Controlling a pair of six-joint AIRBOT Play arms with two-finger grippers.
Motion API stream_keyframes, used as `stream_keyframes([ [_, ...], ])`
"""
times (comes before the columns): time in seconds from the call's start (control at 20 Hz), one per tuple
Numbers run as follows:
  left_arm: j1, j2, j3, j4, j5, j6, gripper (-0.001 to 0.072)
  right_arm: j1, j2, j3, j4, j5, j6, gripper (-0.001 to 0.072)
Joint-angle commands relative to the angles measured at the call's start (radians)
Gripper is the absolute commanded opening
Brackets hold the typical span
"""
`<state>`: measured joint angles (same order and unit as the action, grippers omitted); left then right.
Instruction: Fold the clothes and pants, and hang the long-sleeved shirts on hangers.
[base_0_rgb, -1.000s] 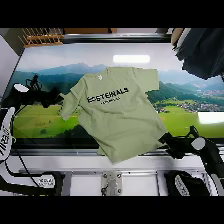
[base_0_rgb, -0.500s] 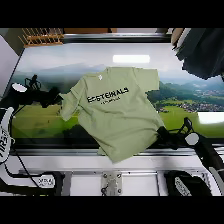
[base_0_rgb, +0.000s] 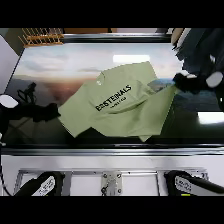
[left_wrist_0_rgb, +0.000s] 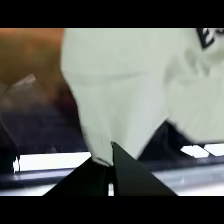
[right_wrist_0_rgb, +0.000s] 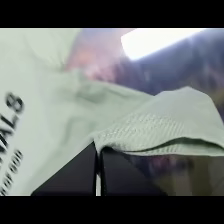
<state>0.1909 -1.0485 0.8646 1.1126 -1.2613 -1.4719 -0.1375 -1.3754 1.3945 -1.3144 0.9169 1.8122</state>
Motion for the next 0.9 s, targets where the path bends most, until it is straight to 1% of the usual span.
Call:
stream_keyframes([
  [0.0,-0.14,0.167,-0.171,0.018,-0.05,-0.058,0.0009,0.018,-0.237,0.37,0.026,0.032,-0.018,0.0009],
  [0.05,-0.189,0.2,-0.208,0.018,-0.028,-0.081,0.0009,0.021,-0.271,0.426,0.043,0.032,-0.019,0.0013],
  [0.1,-0.245,0.227,-0.242,0.018,-0.003,-0.1,0.0009,0.024,-0.292,0.461,0.061,0.031,-0.019,0.0047],
  [0.15,-0.297,0.247,-0.267,0.015,0.019,-0.116,0.0013,0.025,-0.302,0.48,0.075,0.031,-0.019,0.0225],
  [0.2,-0.344,0.261,-0.284,0.011,0.039,-0.127,0.0235,0.025,-0.301,0.481,0.082,0.031,-0.019,0.0446],
  [0.25,-0.389,0.271,-0.29,0.015,0.063,-0.143,0.0527,0.022,-0.294,0.481,0.081,0.037,-0.027,0.0603],
  [0.3,-0.415,0.273,-0.279,0.024,0.087,-0.144,0.0562,0.016,-0.284,0.481,0.08,0.051,-0.037,0.0612],
  [0.35,-0.424,0.267,-0.253,0.043,0.111,-0.144,0.0564,0.008,-0.269,0.481,0.081,0.078,-0.037,0.0612],
  [0.4,-0.421,0.251,-0.218,0.08,0.127,-0.144,0.0564,0.008,-0.251,0.481,0.08,0.123,-0.067,0.0612],
  [0.5,-0.377,0.18,-0.131,0.169,0.152,-0.142,0.0564,0.011,-0.209,0.475,0.077,0.244,-0.225,0.0612],
  [0.55,-0.332,0.127,-0.089,0.197,0.172,-0.14,0.0564,0.014,-0.178,0.455,0.077,0.306,-0.271,0.0612],
  [0.6,-0.28,0.068,-0.053,0.203,0.195,-0.13,0.0564,0.014,-0.142,0.419,0.077,0.339,-0.293,0.0612],
  [0.7,-0.182,-0.079,0.028,0.182,0.236,-0.061,0.0563,0.012,-0.037,0.292,0.077,0.345,-0.302,0.0612],
  [0.85,-0.082,-0.311,0.159,0.042,0.246,0.142,0.0563,0.013,0.15,0.037,0.082,0.32,-0.302,0.0612],
])
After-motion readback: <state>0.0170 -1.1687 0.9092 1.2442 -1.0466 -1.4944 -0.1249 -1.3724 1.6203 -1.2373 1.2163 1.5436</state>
